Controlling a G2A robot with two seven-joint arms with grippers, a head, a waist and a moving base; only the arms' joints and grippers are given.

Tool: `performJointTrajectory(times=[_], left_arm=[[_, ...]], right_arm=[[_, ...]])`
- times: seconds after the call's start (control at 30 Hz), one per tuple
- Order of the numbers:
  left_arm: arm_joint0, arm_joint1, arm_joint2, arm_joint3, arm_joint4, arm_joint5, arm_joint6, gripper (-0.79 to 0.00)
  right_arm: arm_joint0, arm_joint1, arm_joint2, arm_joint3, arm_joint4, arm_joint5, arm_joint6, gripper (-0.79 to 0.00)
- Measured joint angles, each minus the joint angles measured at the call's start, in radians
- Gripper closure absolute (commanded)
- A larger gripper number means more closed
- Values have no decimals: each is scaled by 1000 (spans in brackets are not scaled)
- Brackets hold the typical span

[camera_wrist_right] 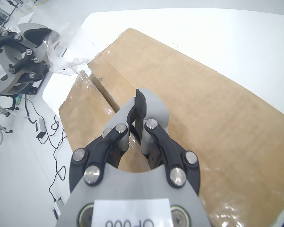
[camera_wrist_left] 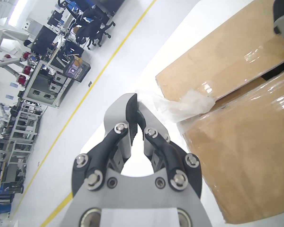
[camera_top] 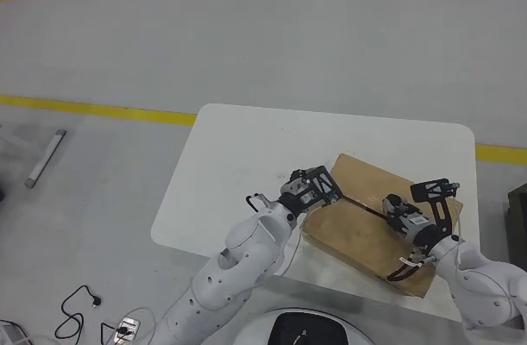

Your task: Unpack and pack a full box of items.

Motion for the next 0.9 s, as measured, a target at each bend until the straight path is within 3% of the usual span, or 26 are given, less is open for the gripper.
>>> performJointTrajectory(times=[0.33, 0.4, 0.43, 0.47, 0.73, 0.9], left_arm=[[19, -5, 37, -128, -51, -79, -2, 0], [20, -5, 46, -141, -56, -98, -1, -369], [20, -5, 51, -147, -58, -109, 0, -720], [21, -6, 54, -151, -65, -117, 0, -785], [20, -7, 69, -169, -82, -163, -23, -785], [21, -8, 48, -166, -104, -159, -47, -785]], right_arm=[[21, -3, -19, 21, 7, -1, 3, 0], [20, -2, -15, 19, 8, -4, 9, 0], [20, -1, -10, 18, 9, -7, 12, 0], [20, 0, -5, 17, 11, -7, 13, 0], [4, 7, 52, -40, 52, -3, 18, -145], [-18, 14, 96, -78, 67, -6, 25, -157]])
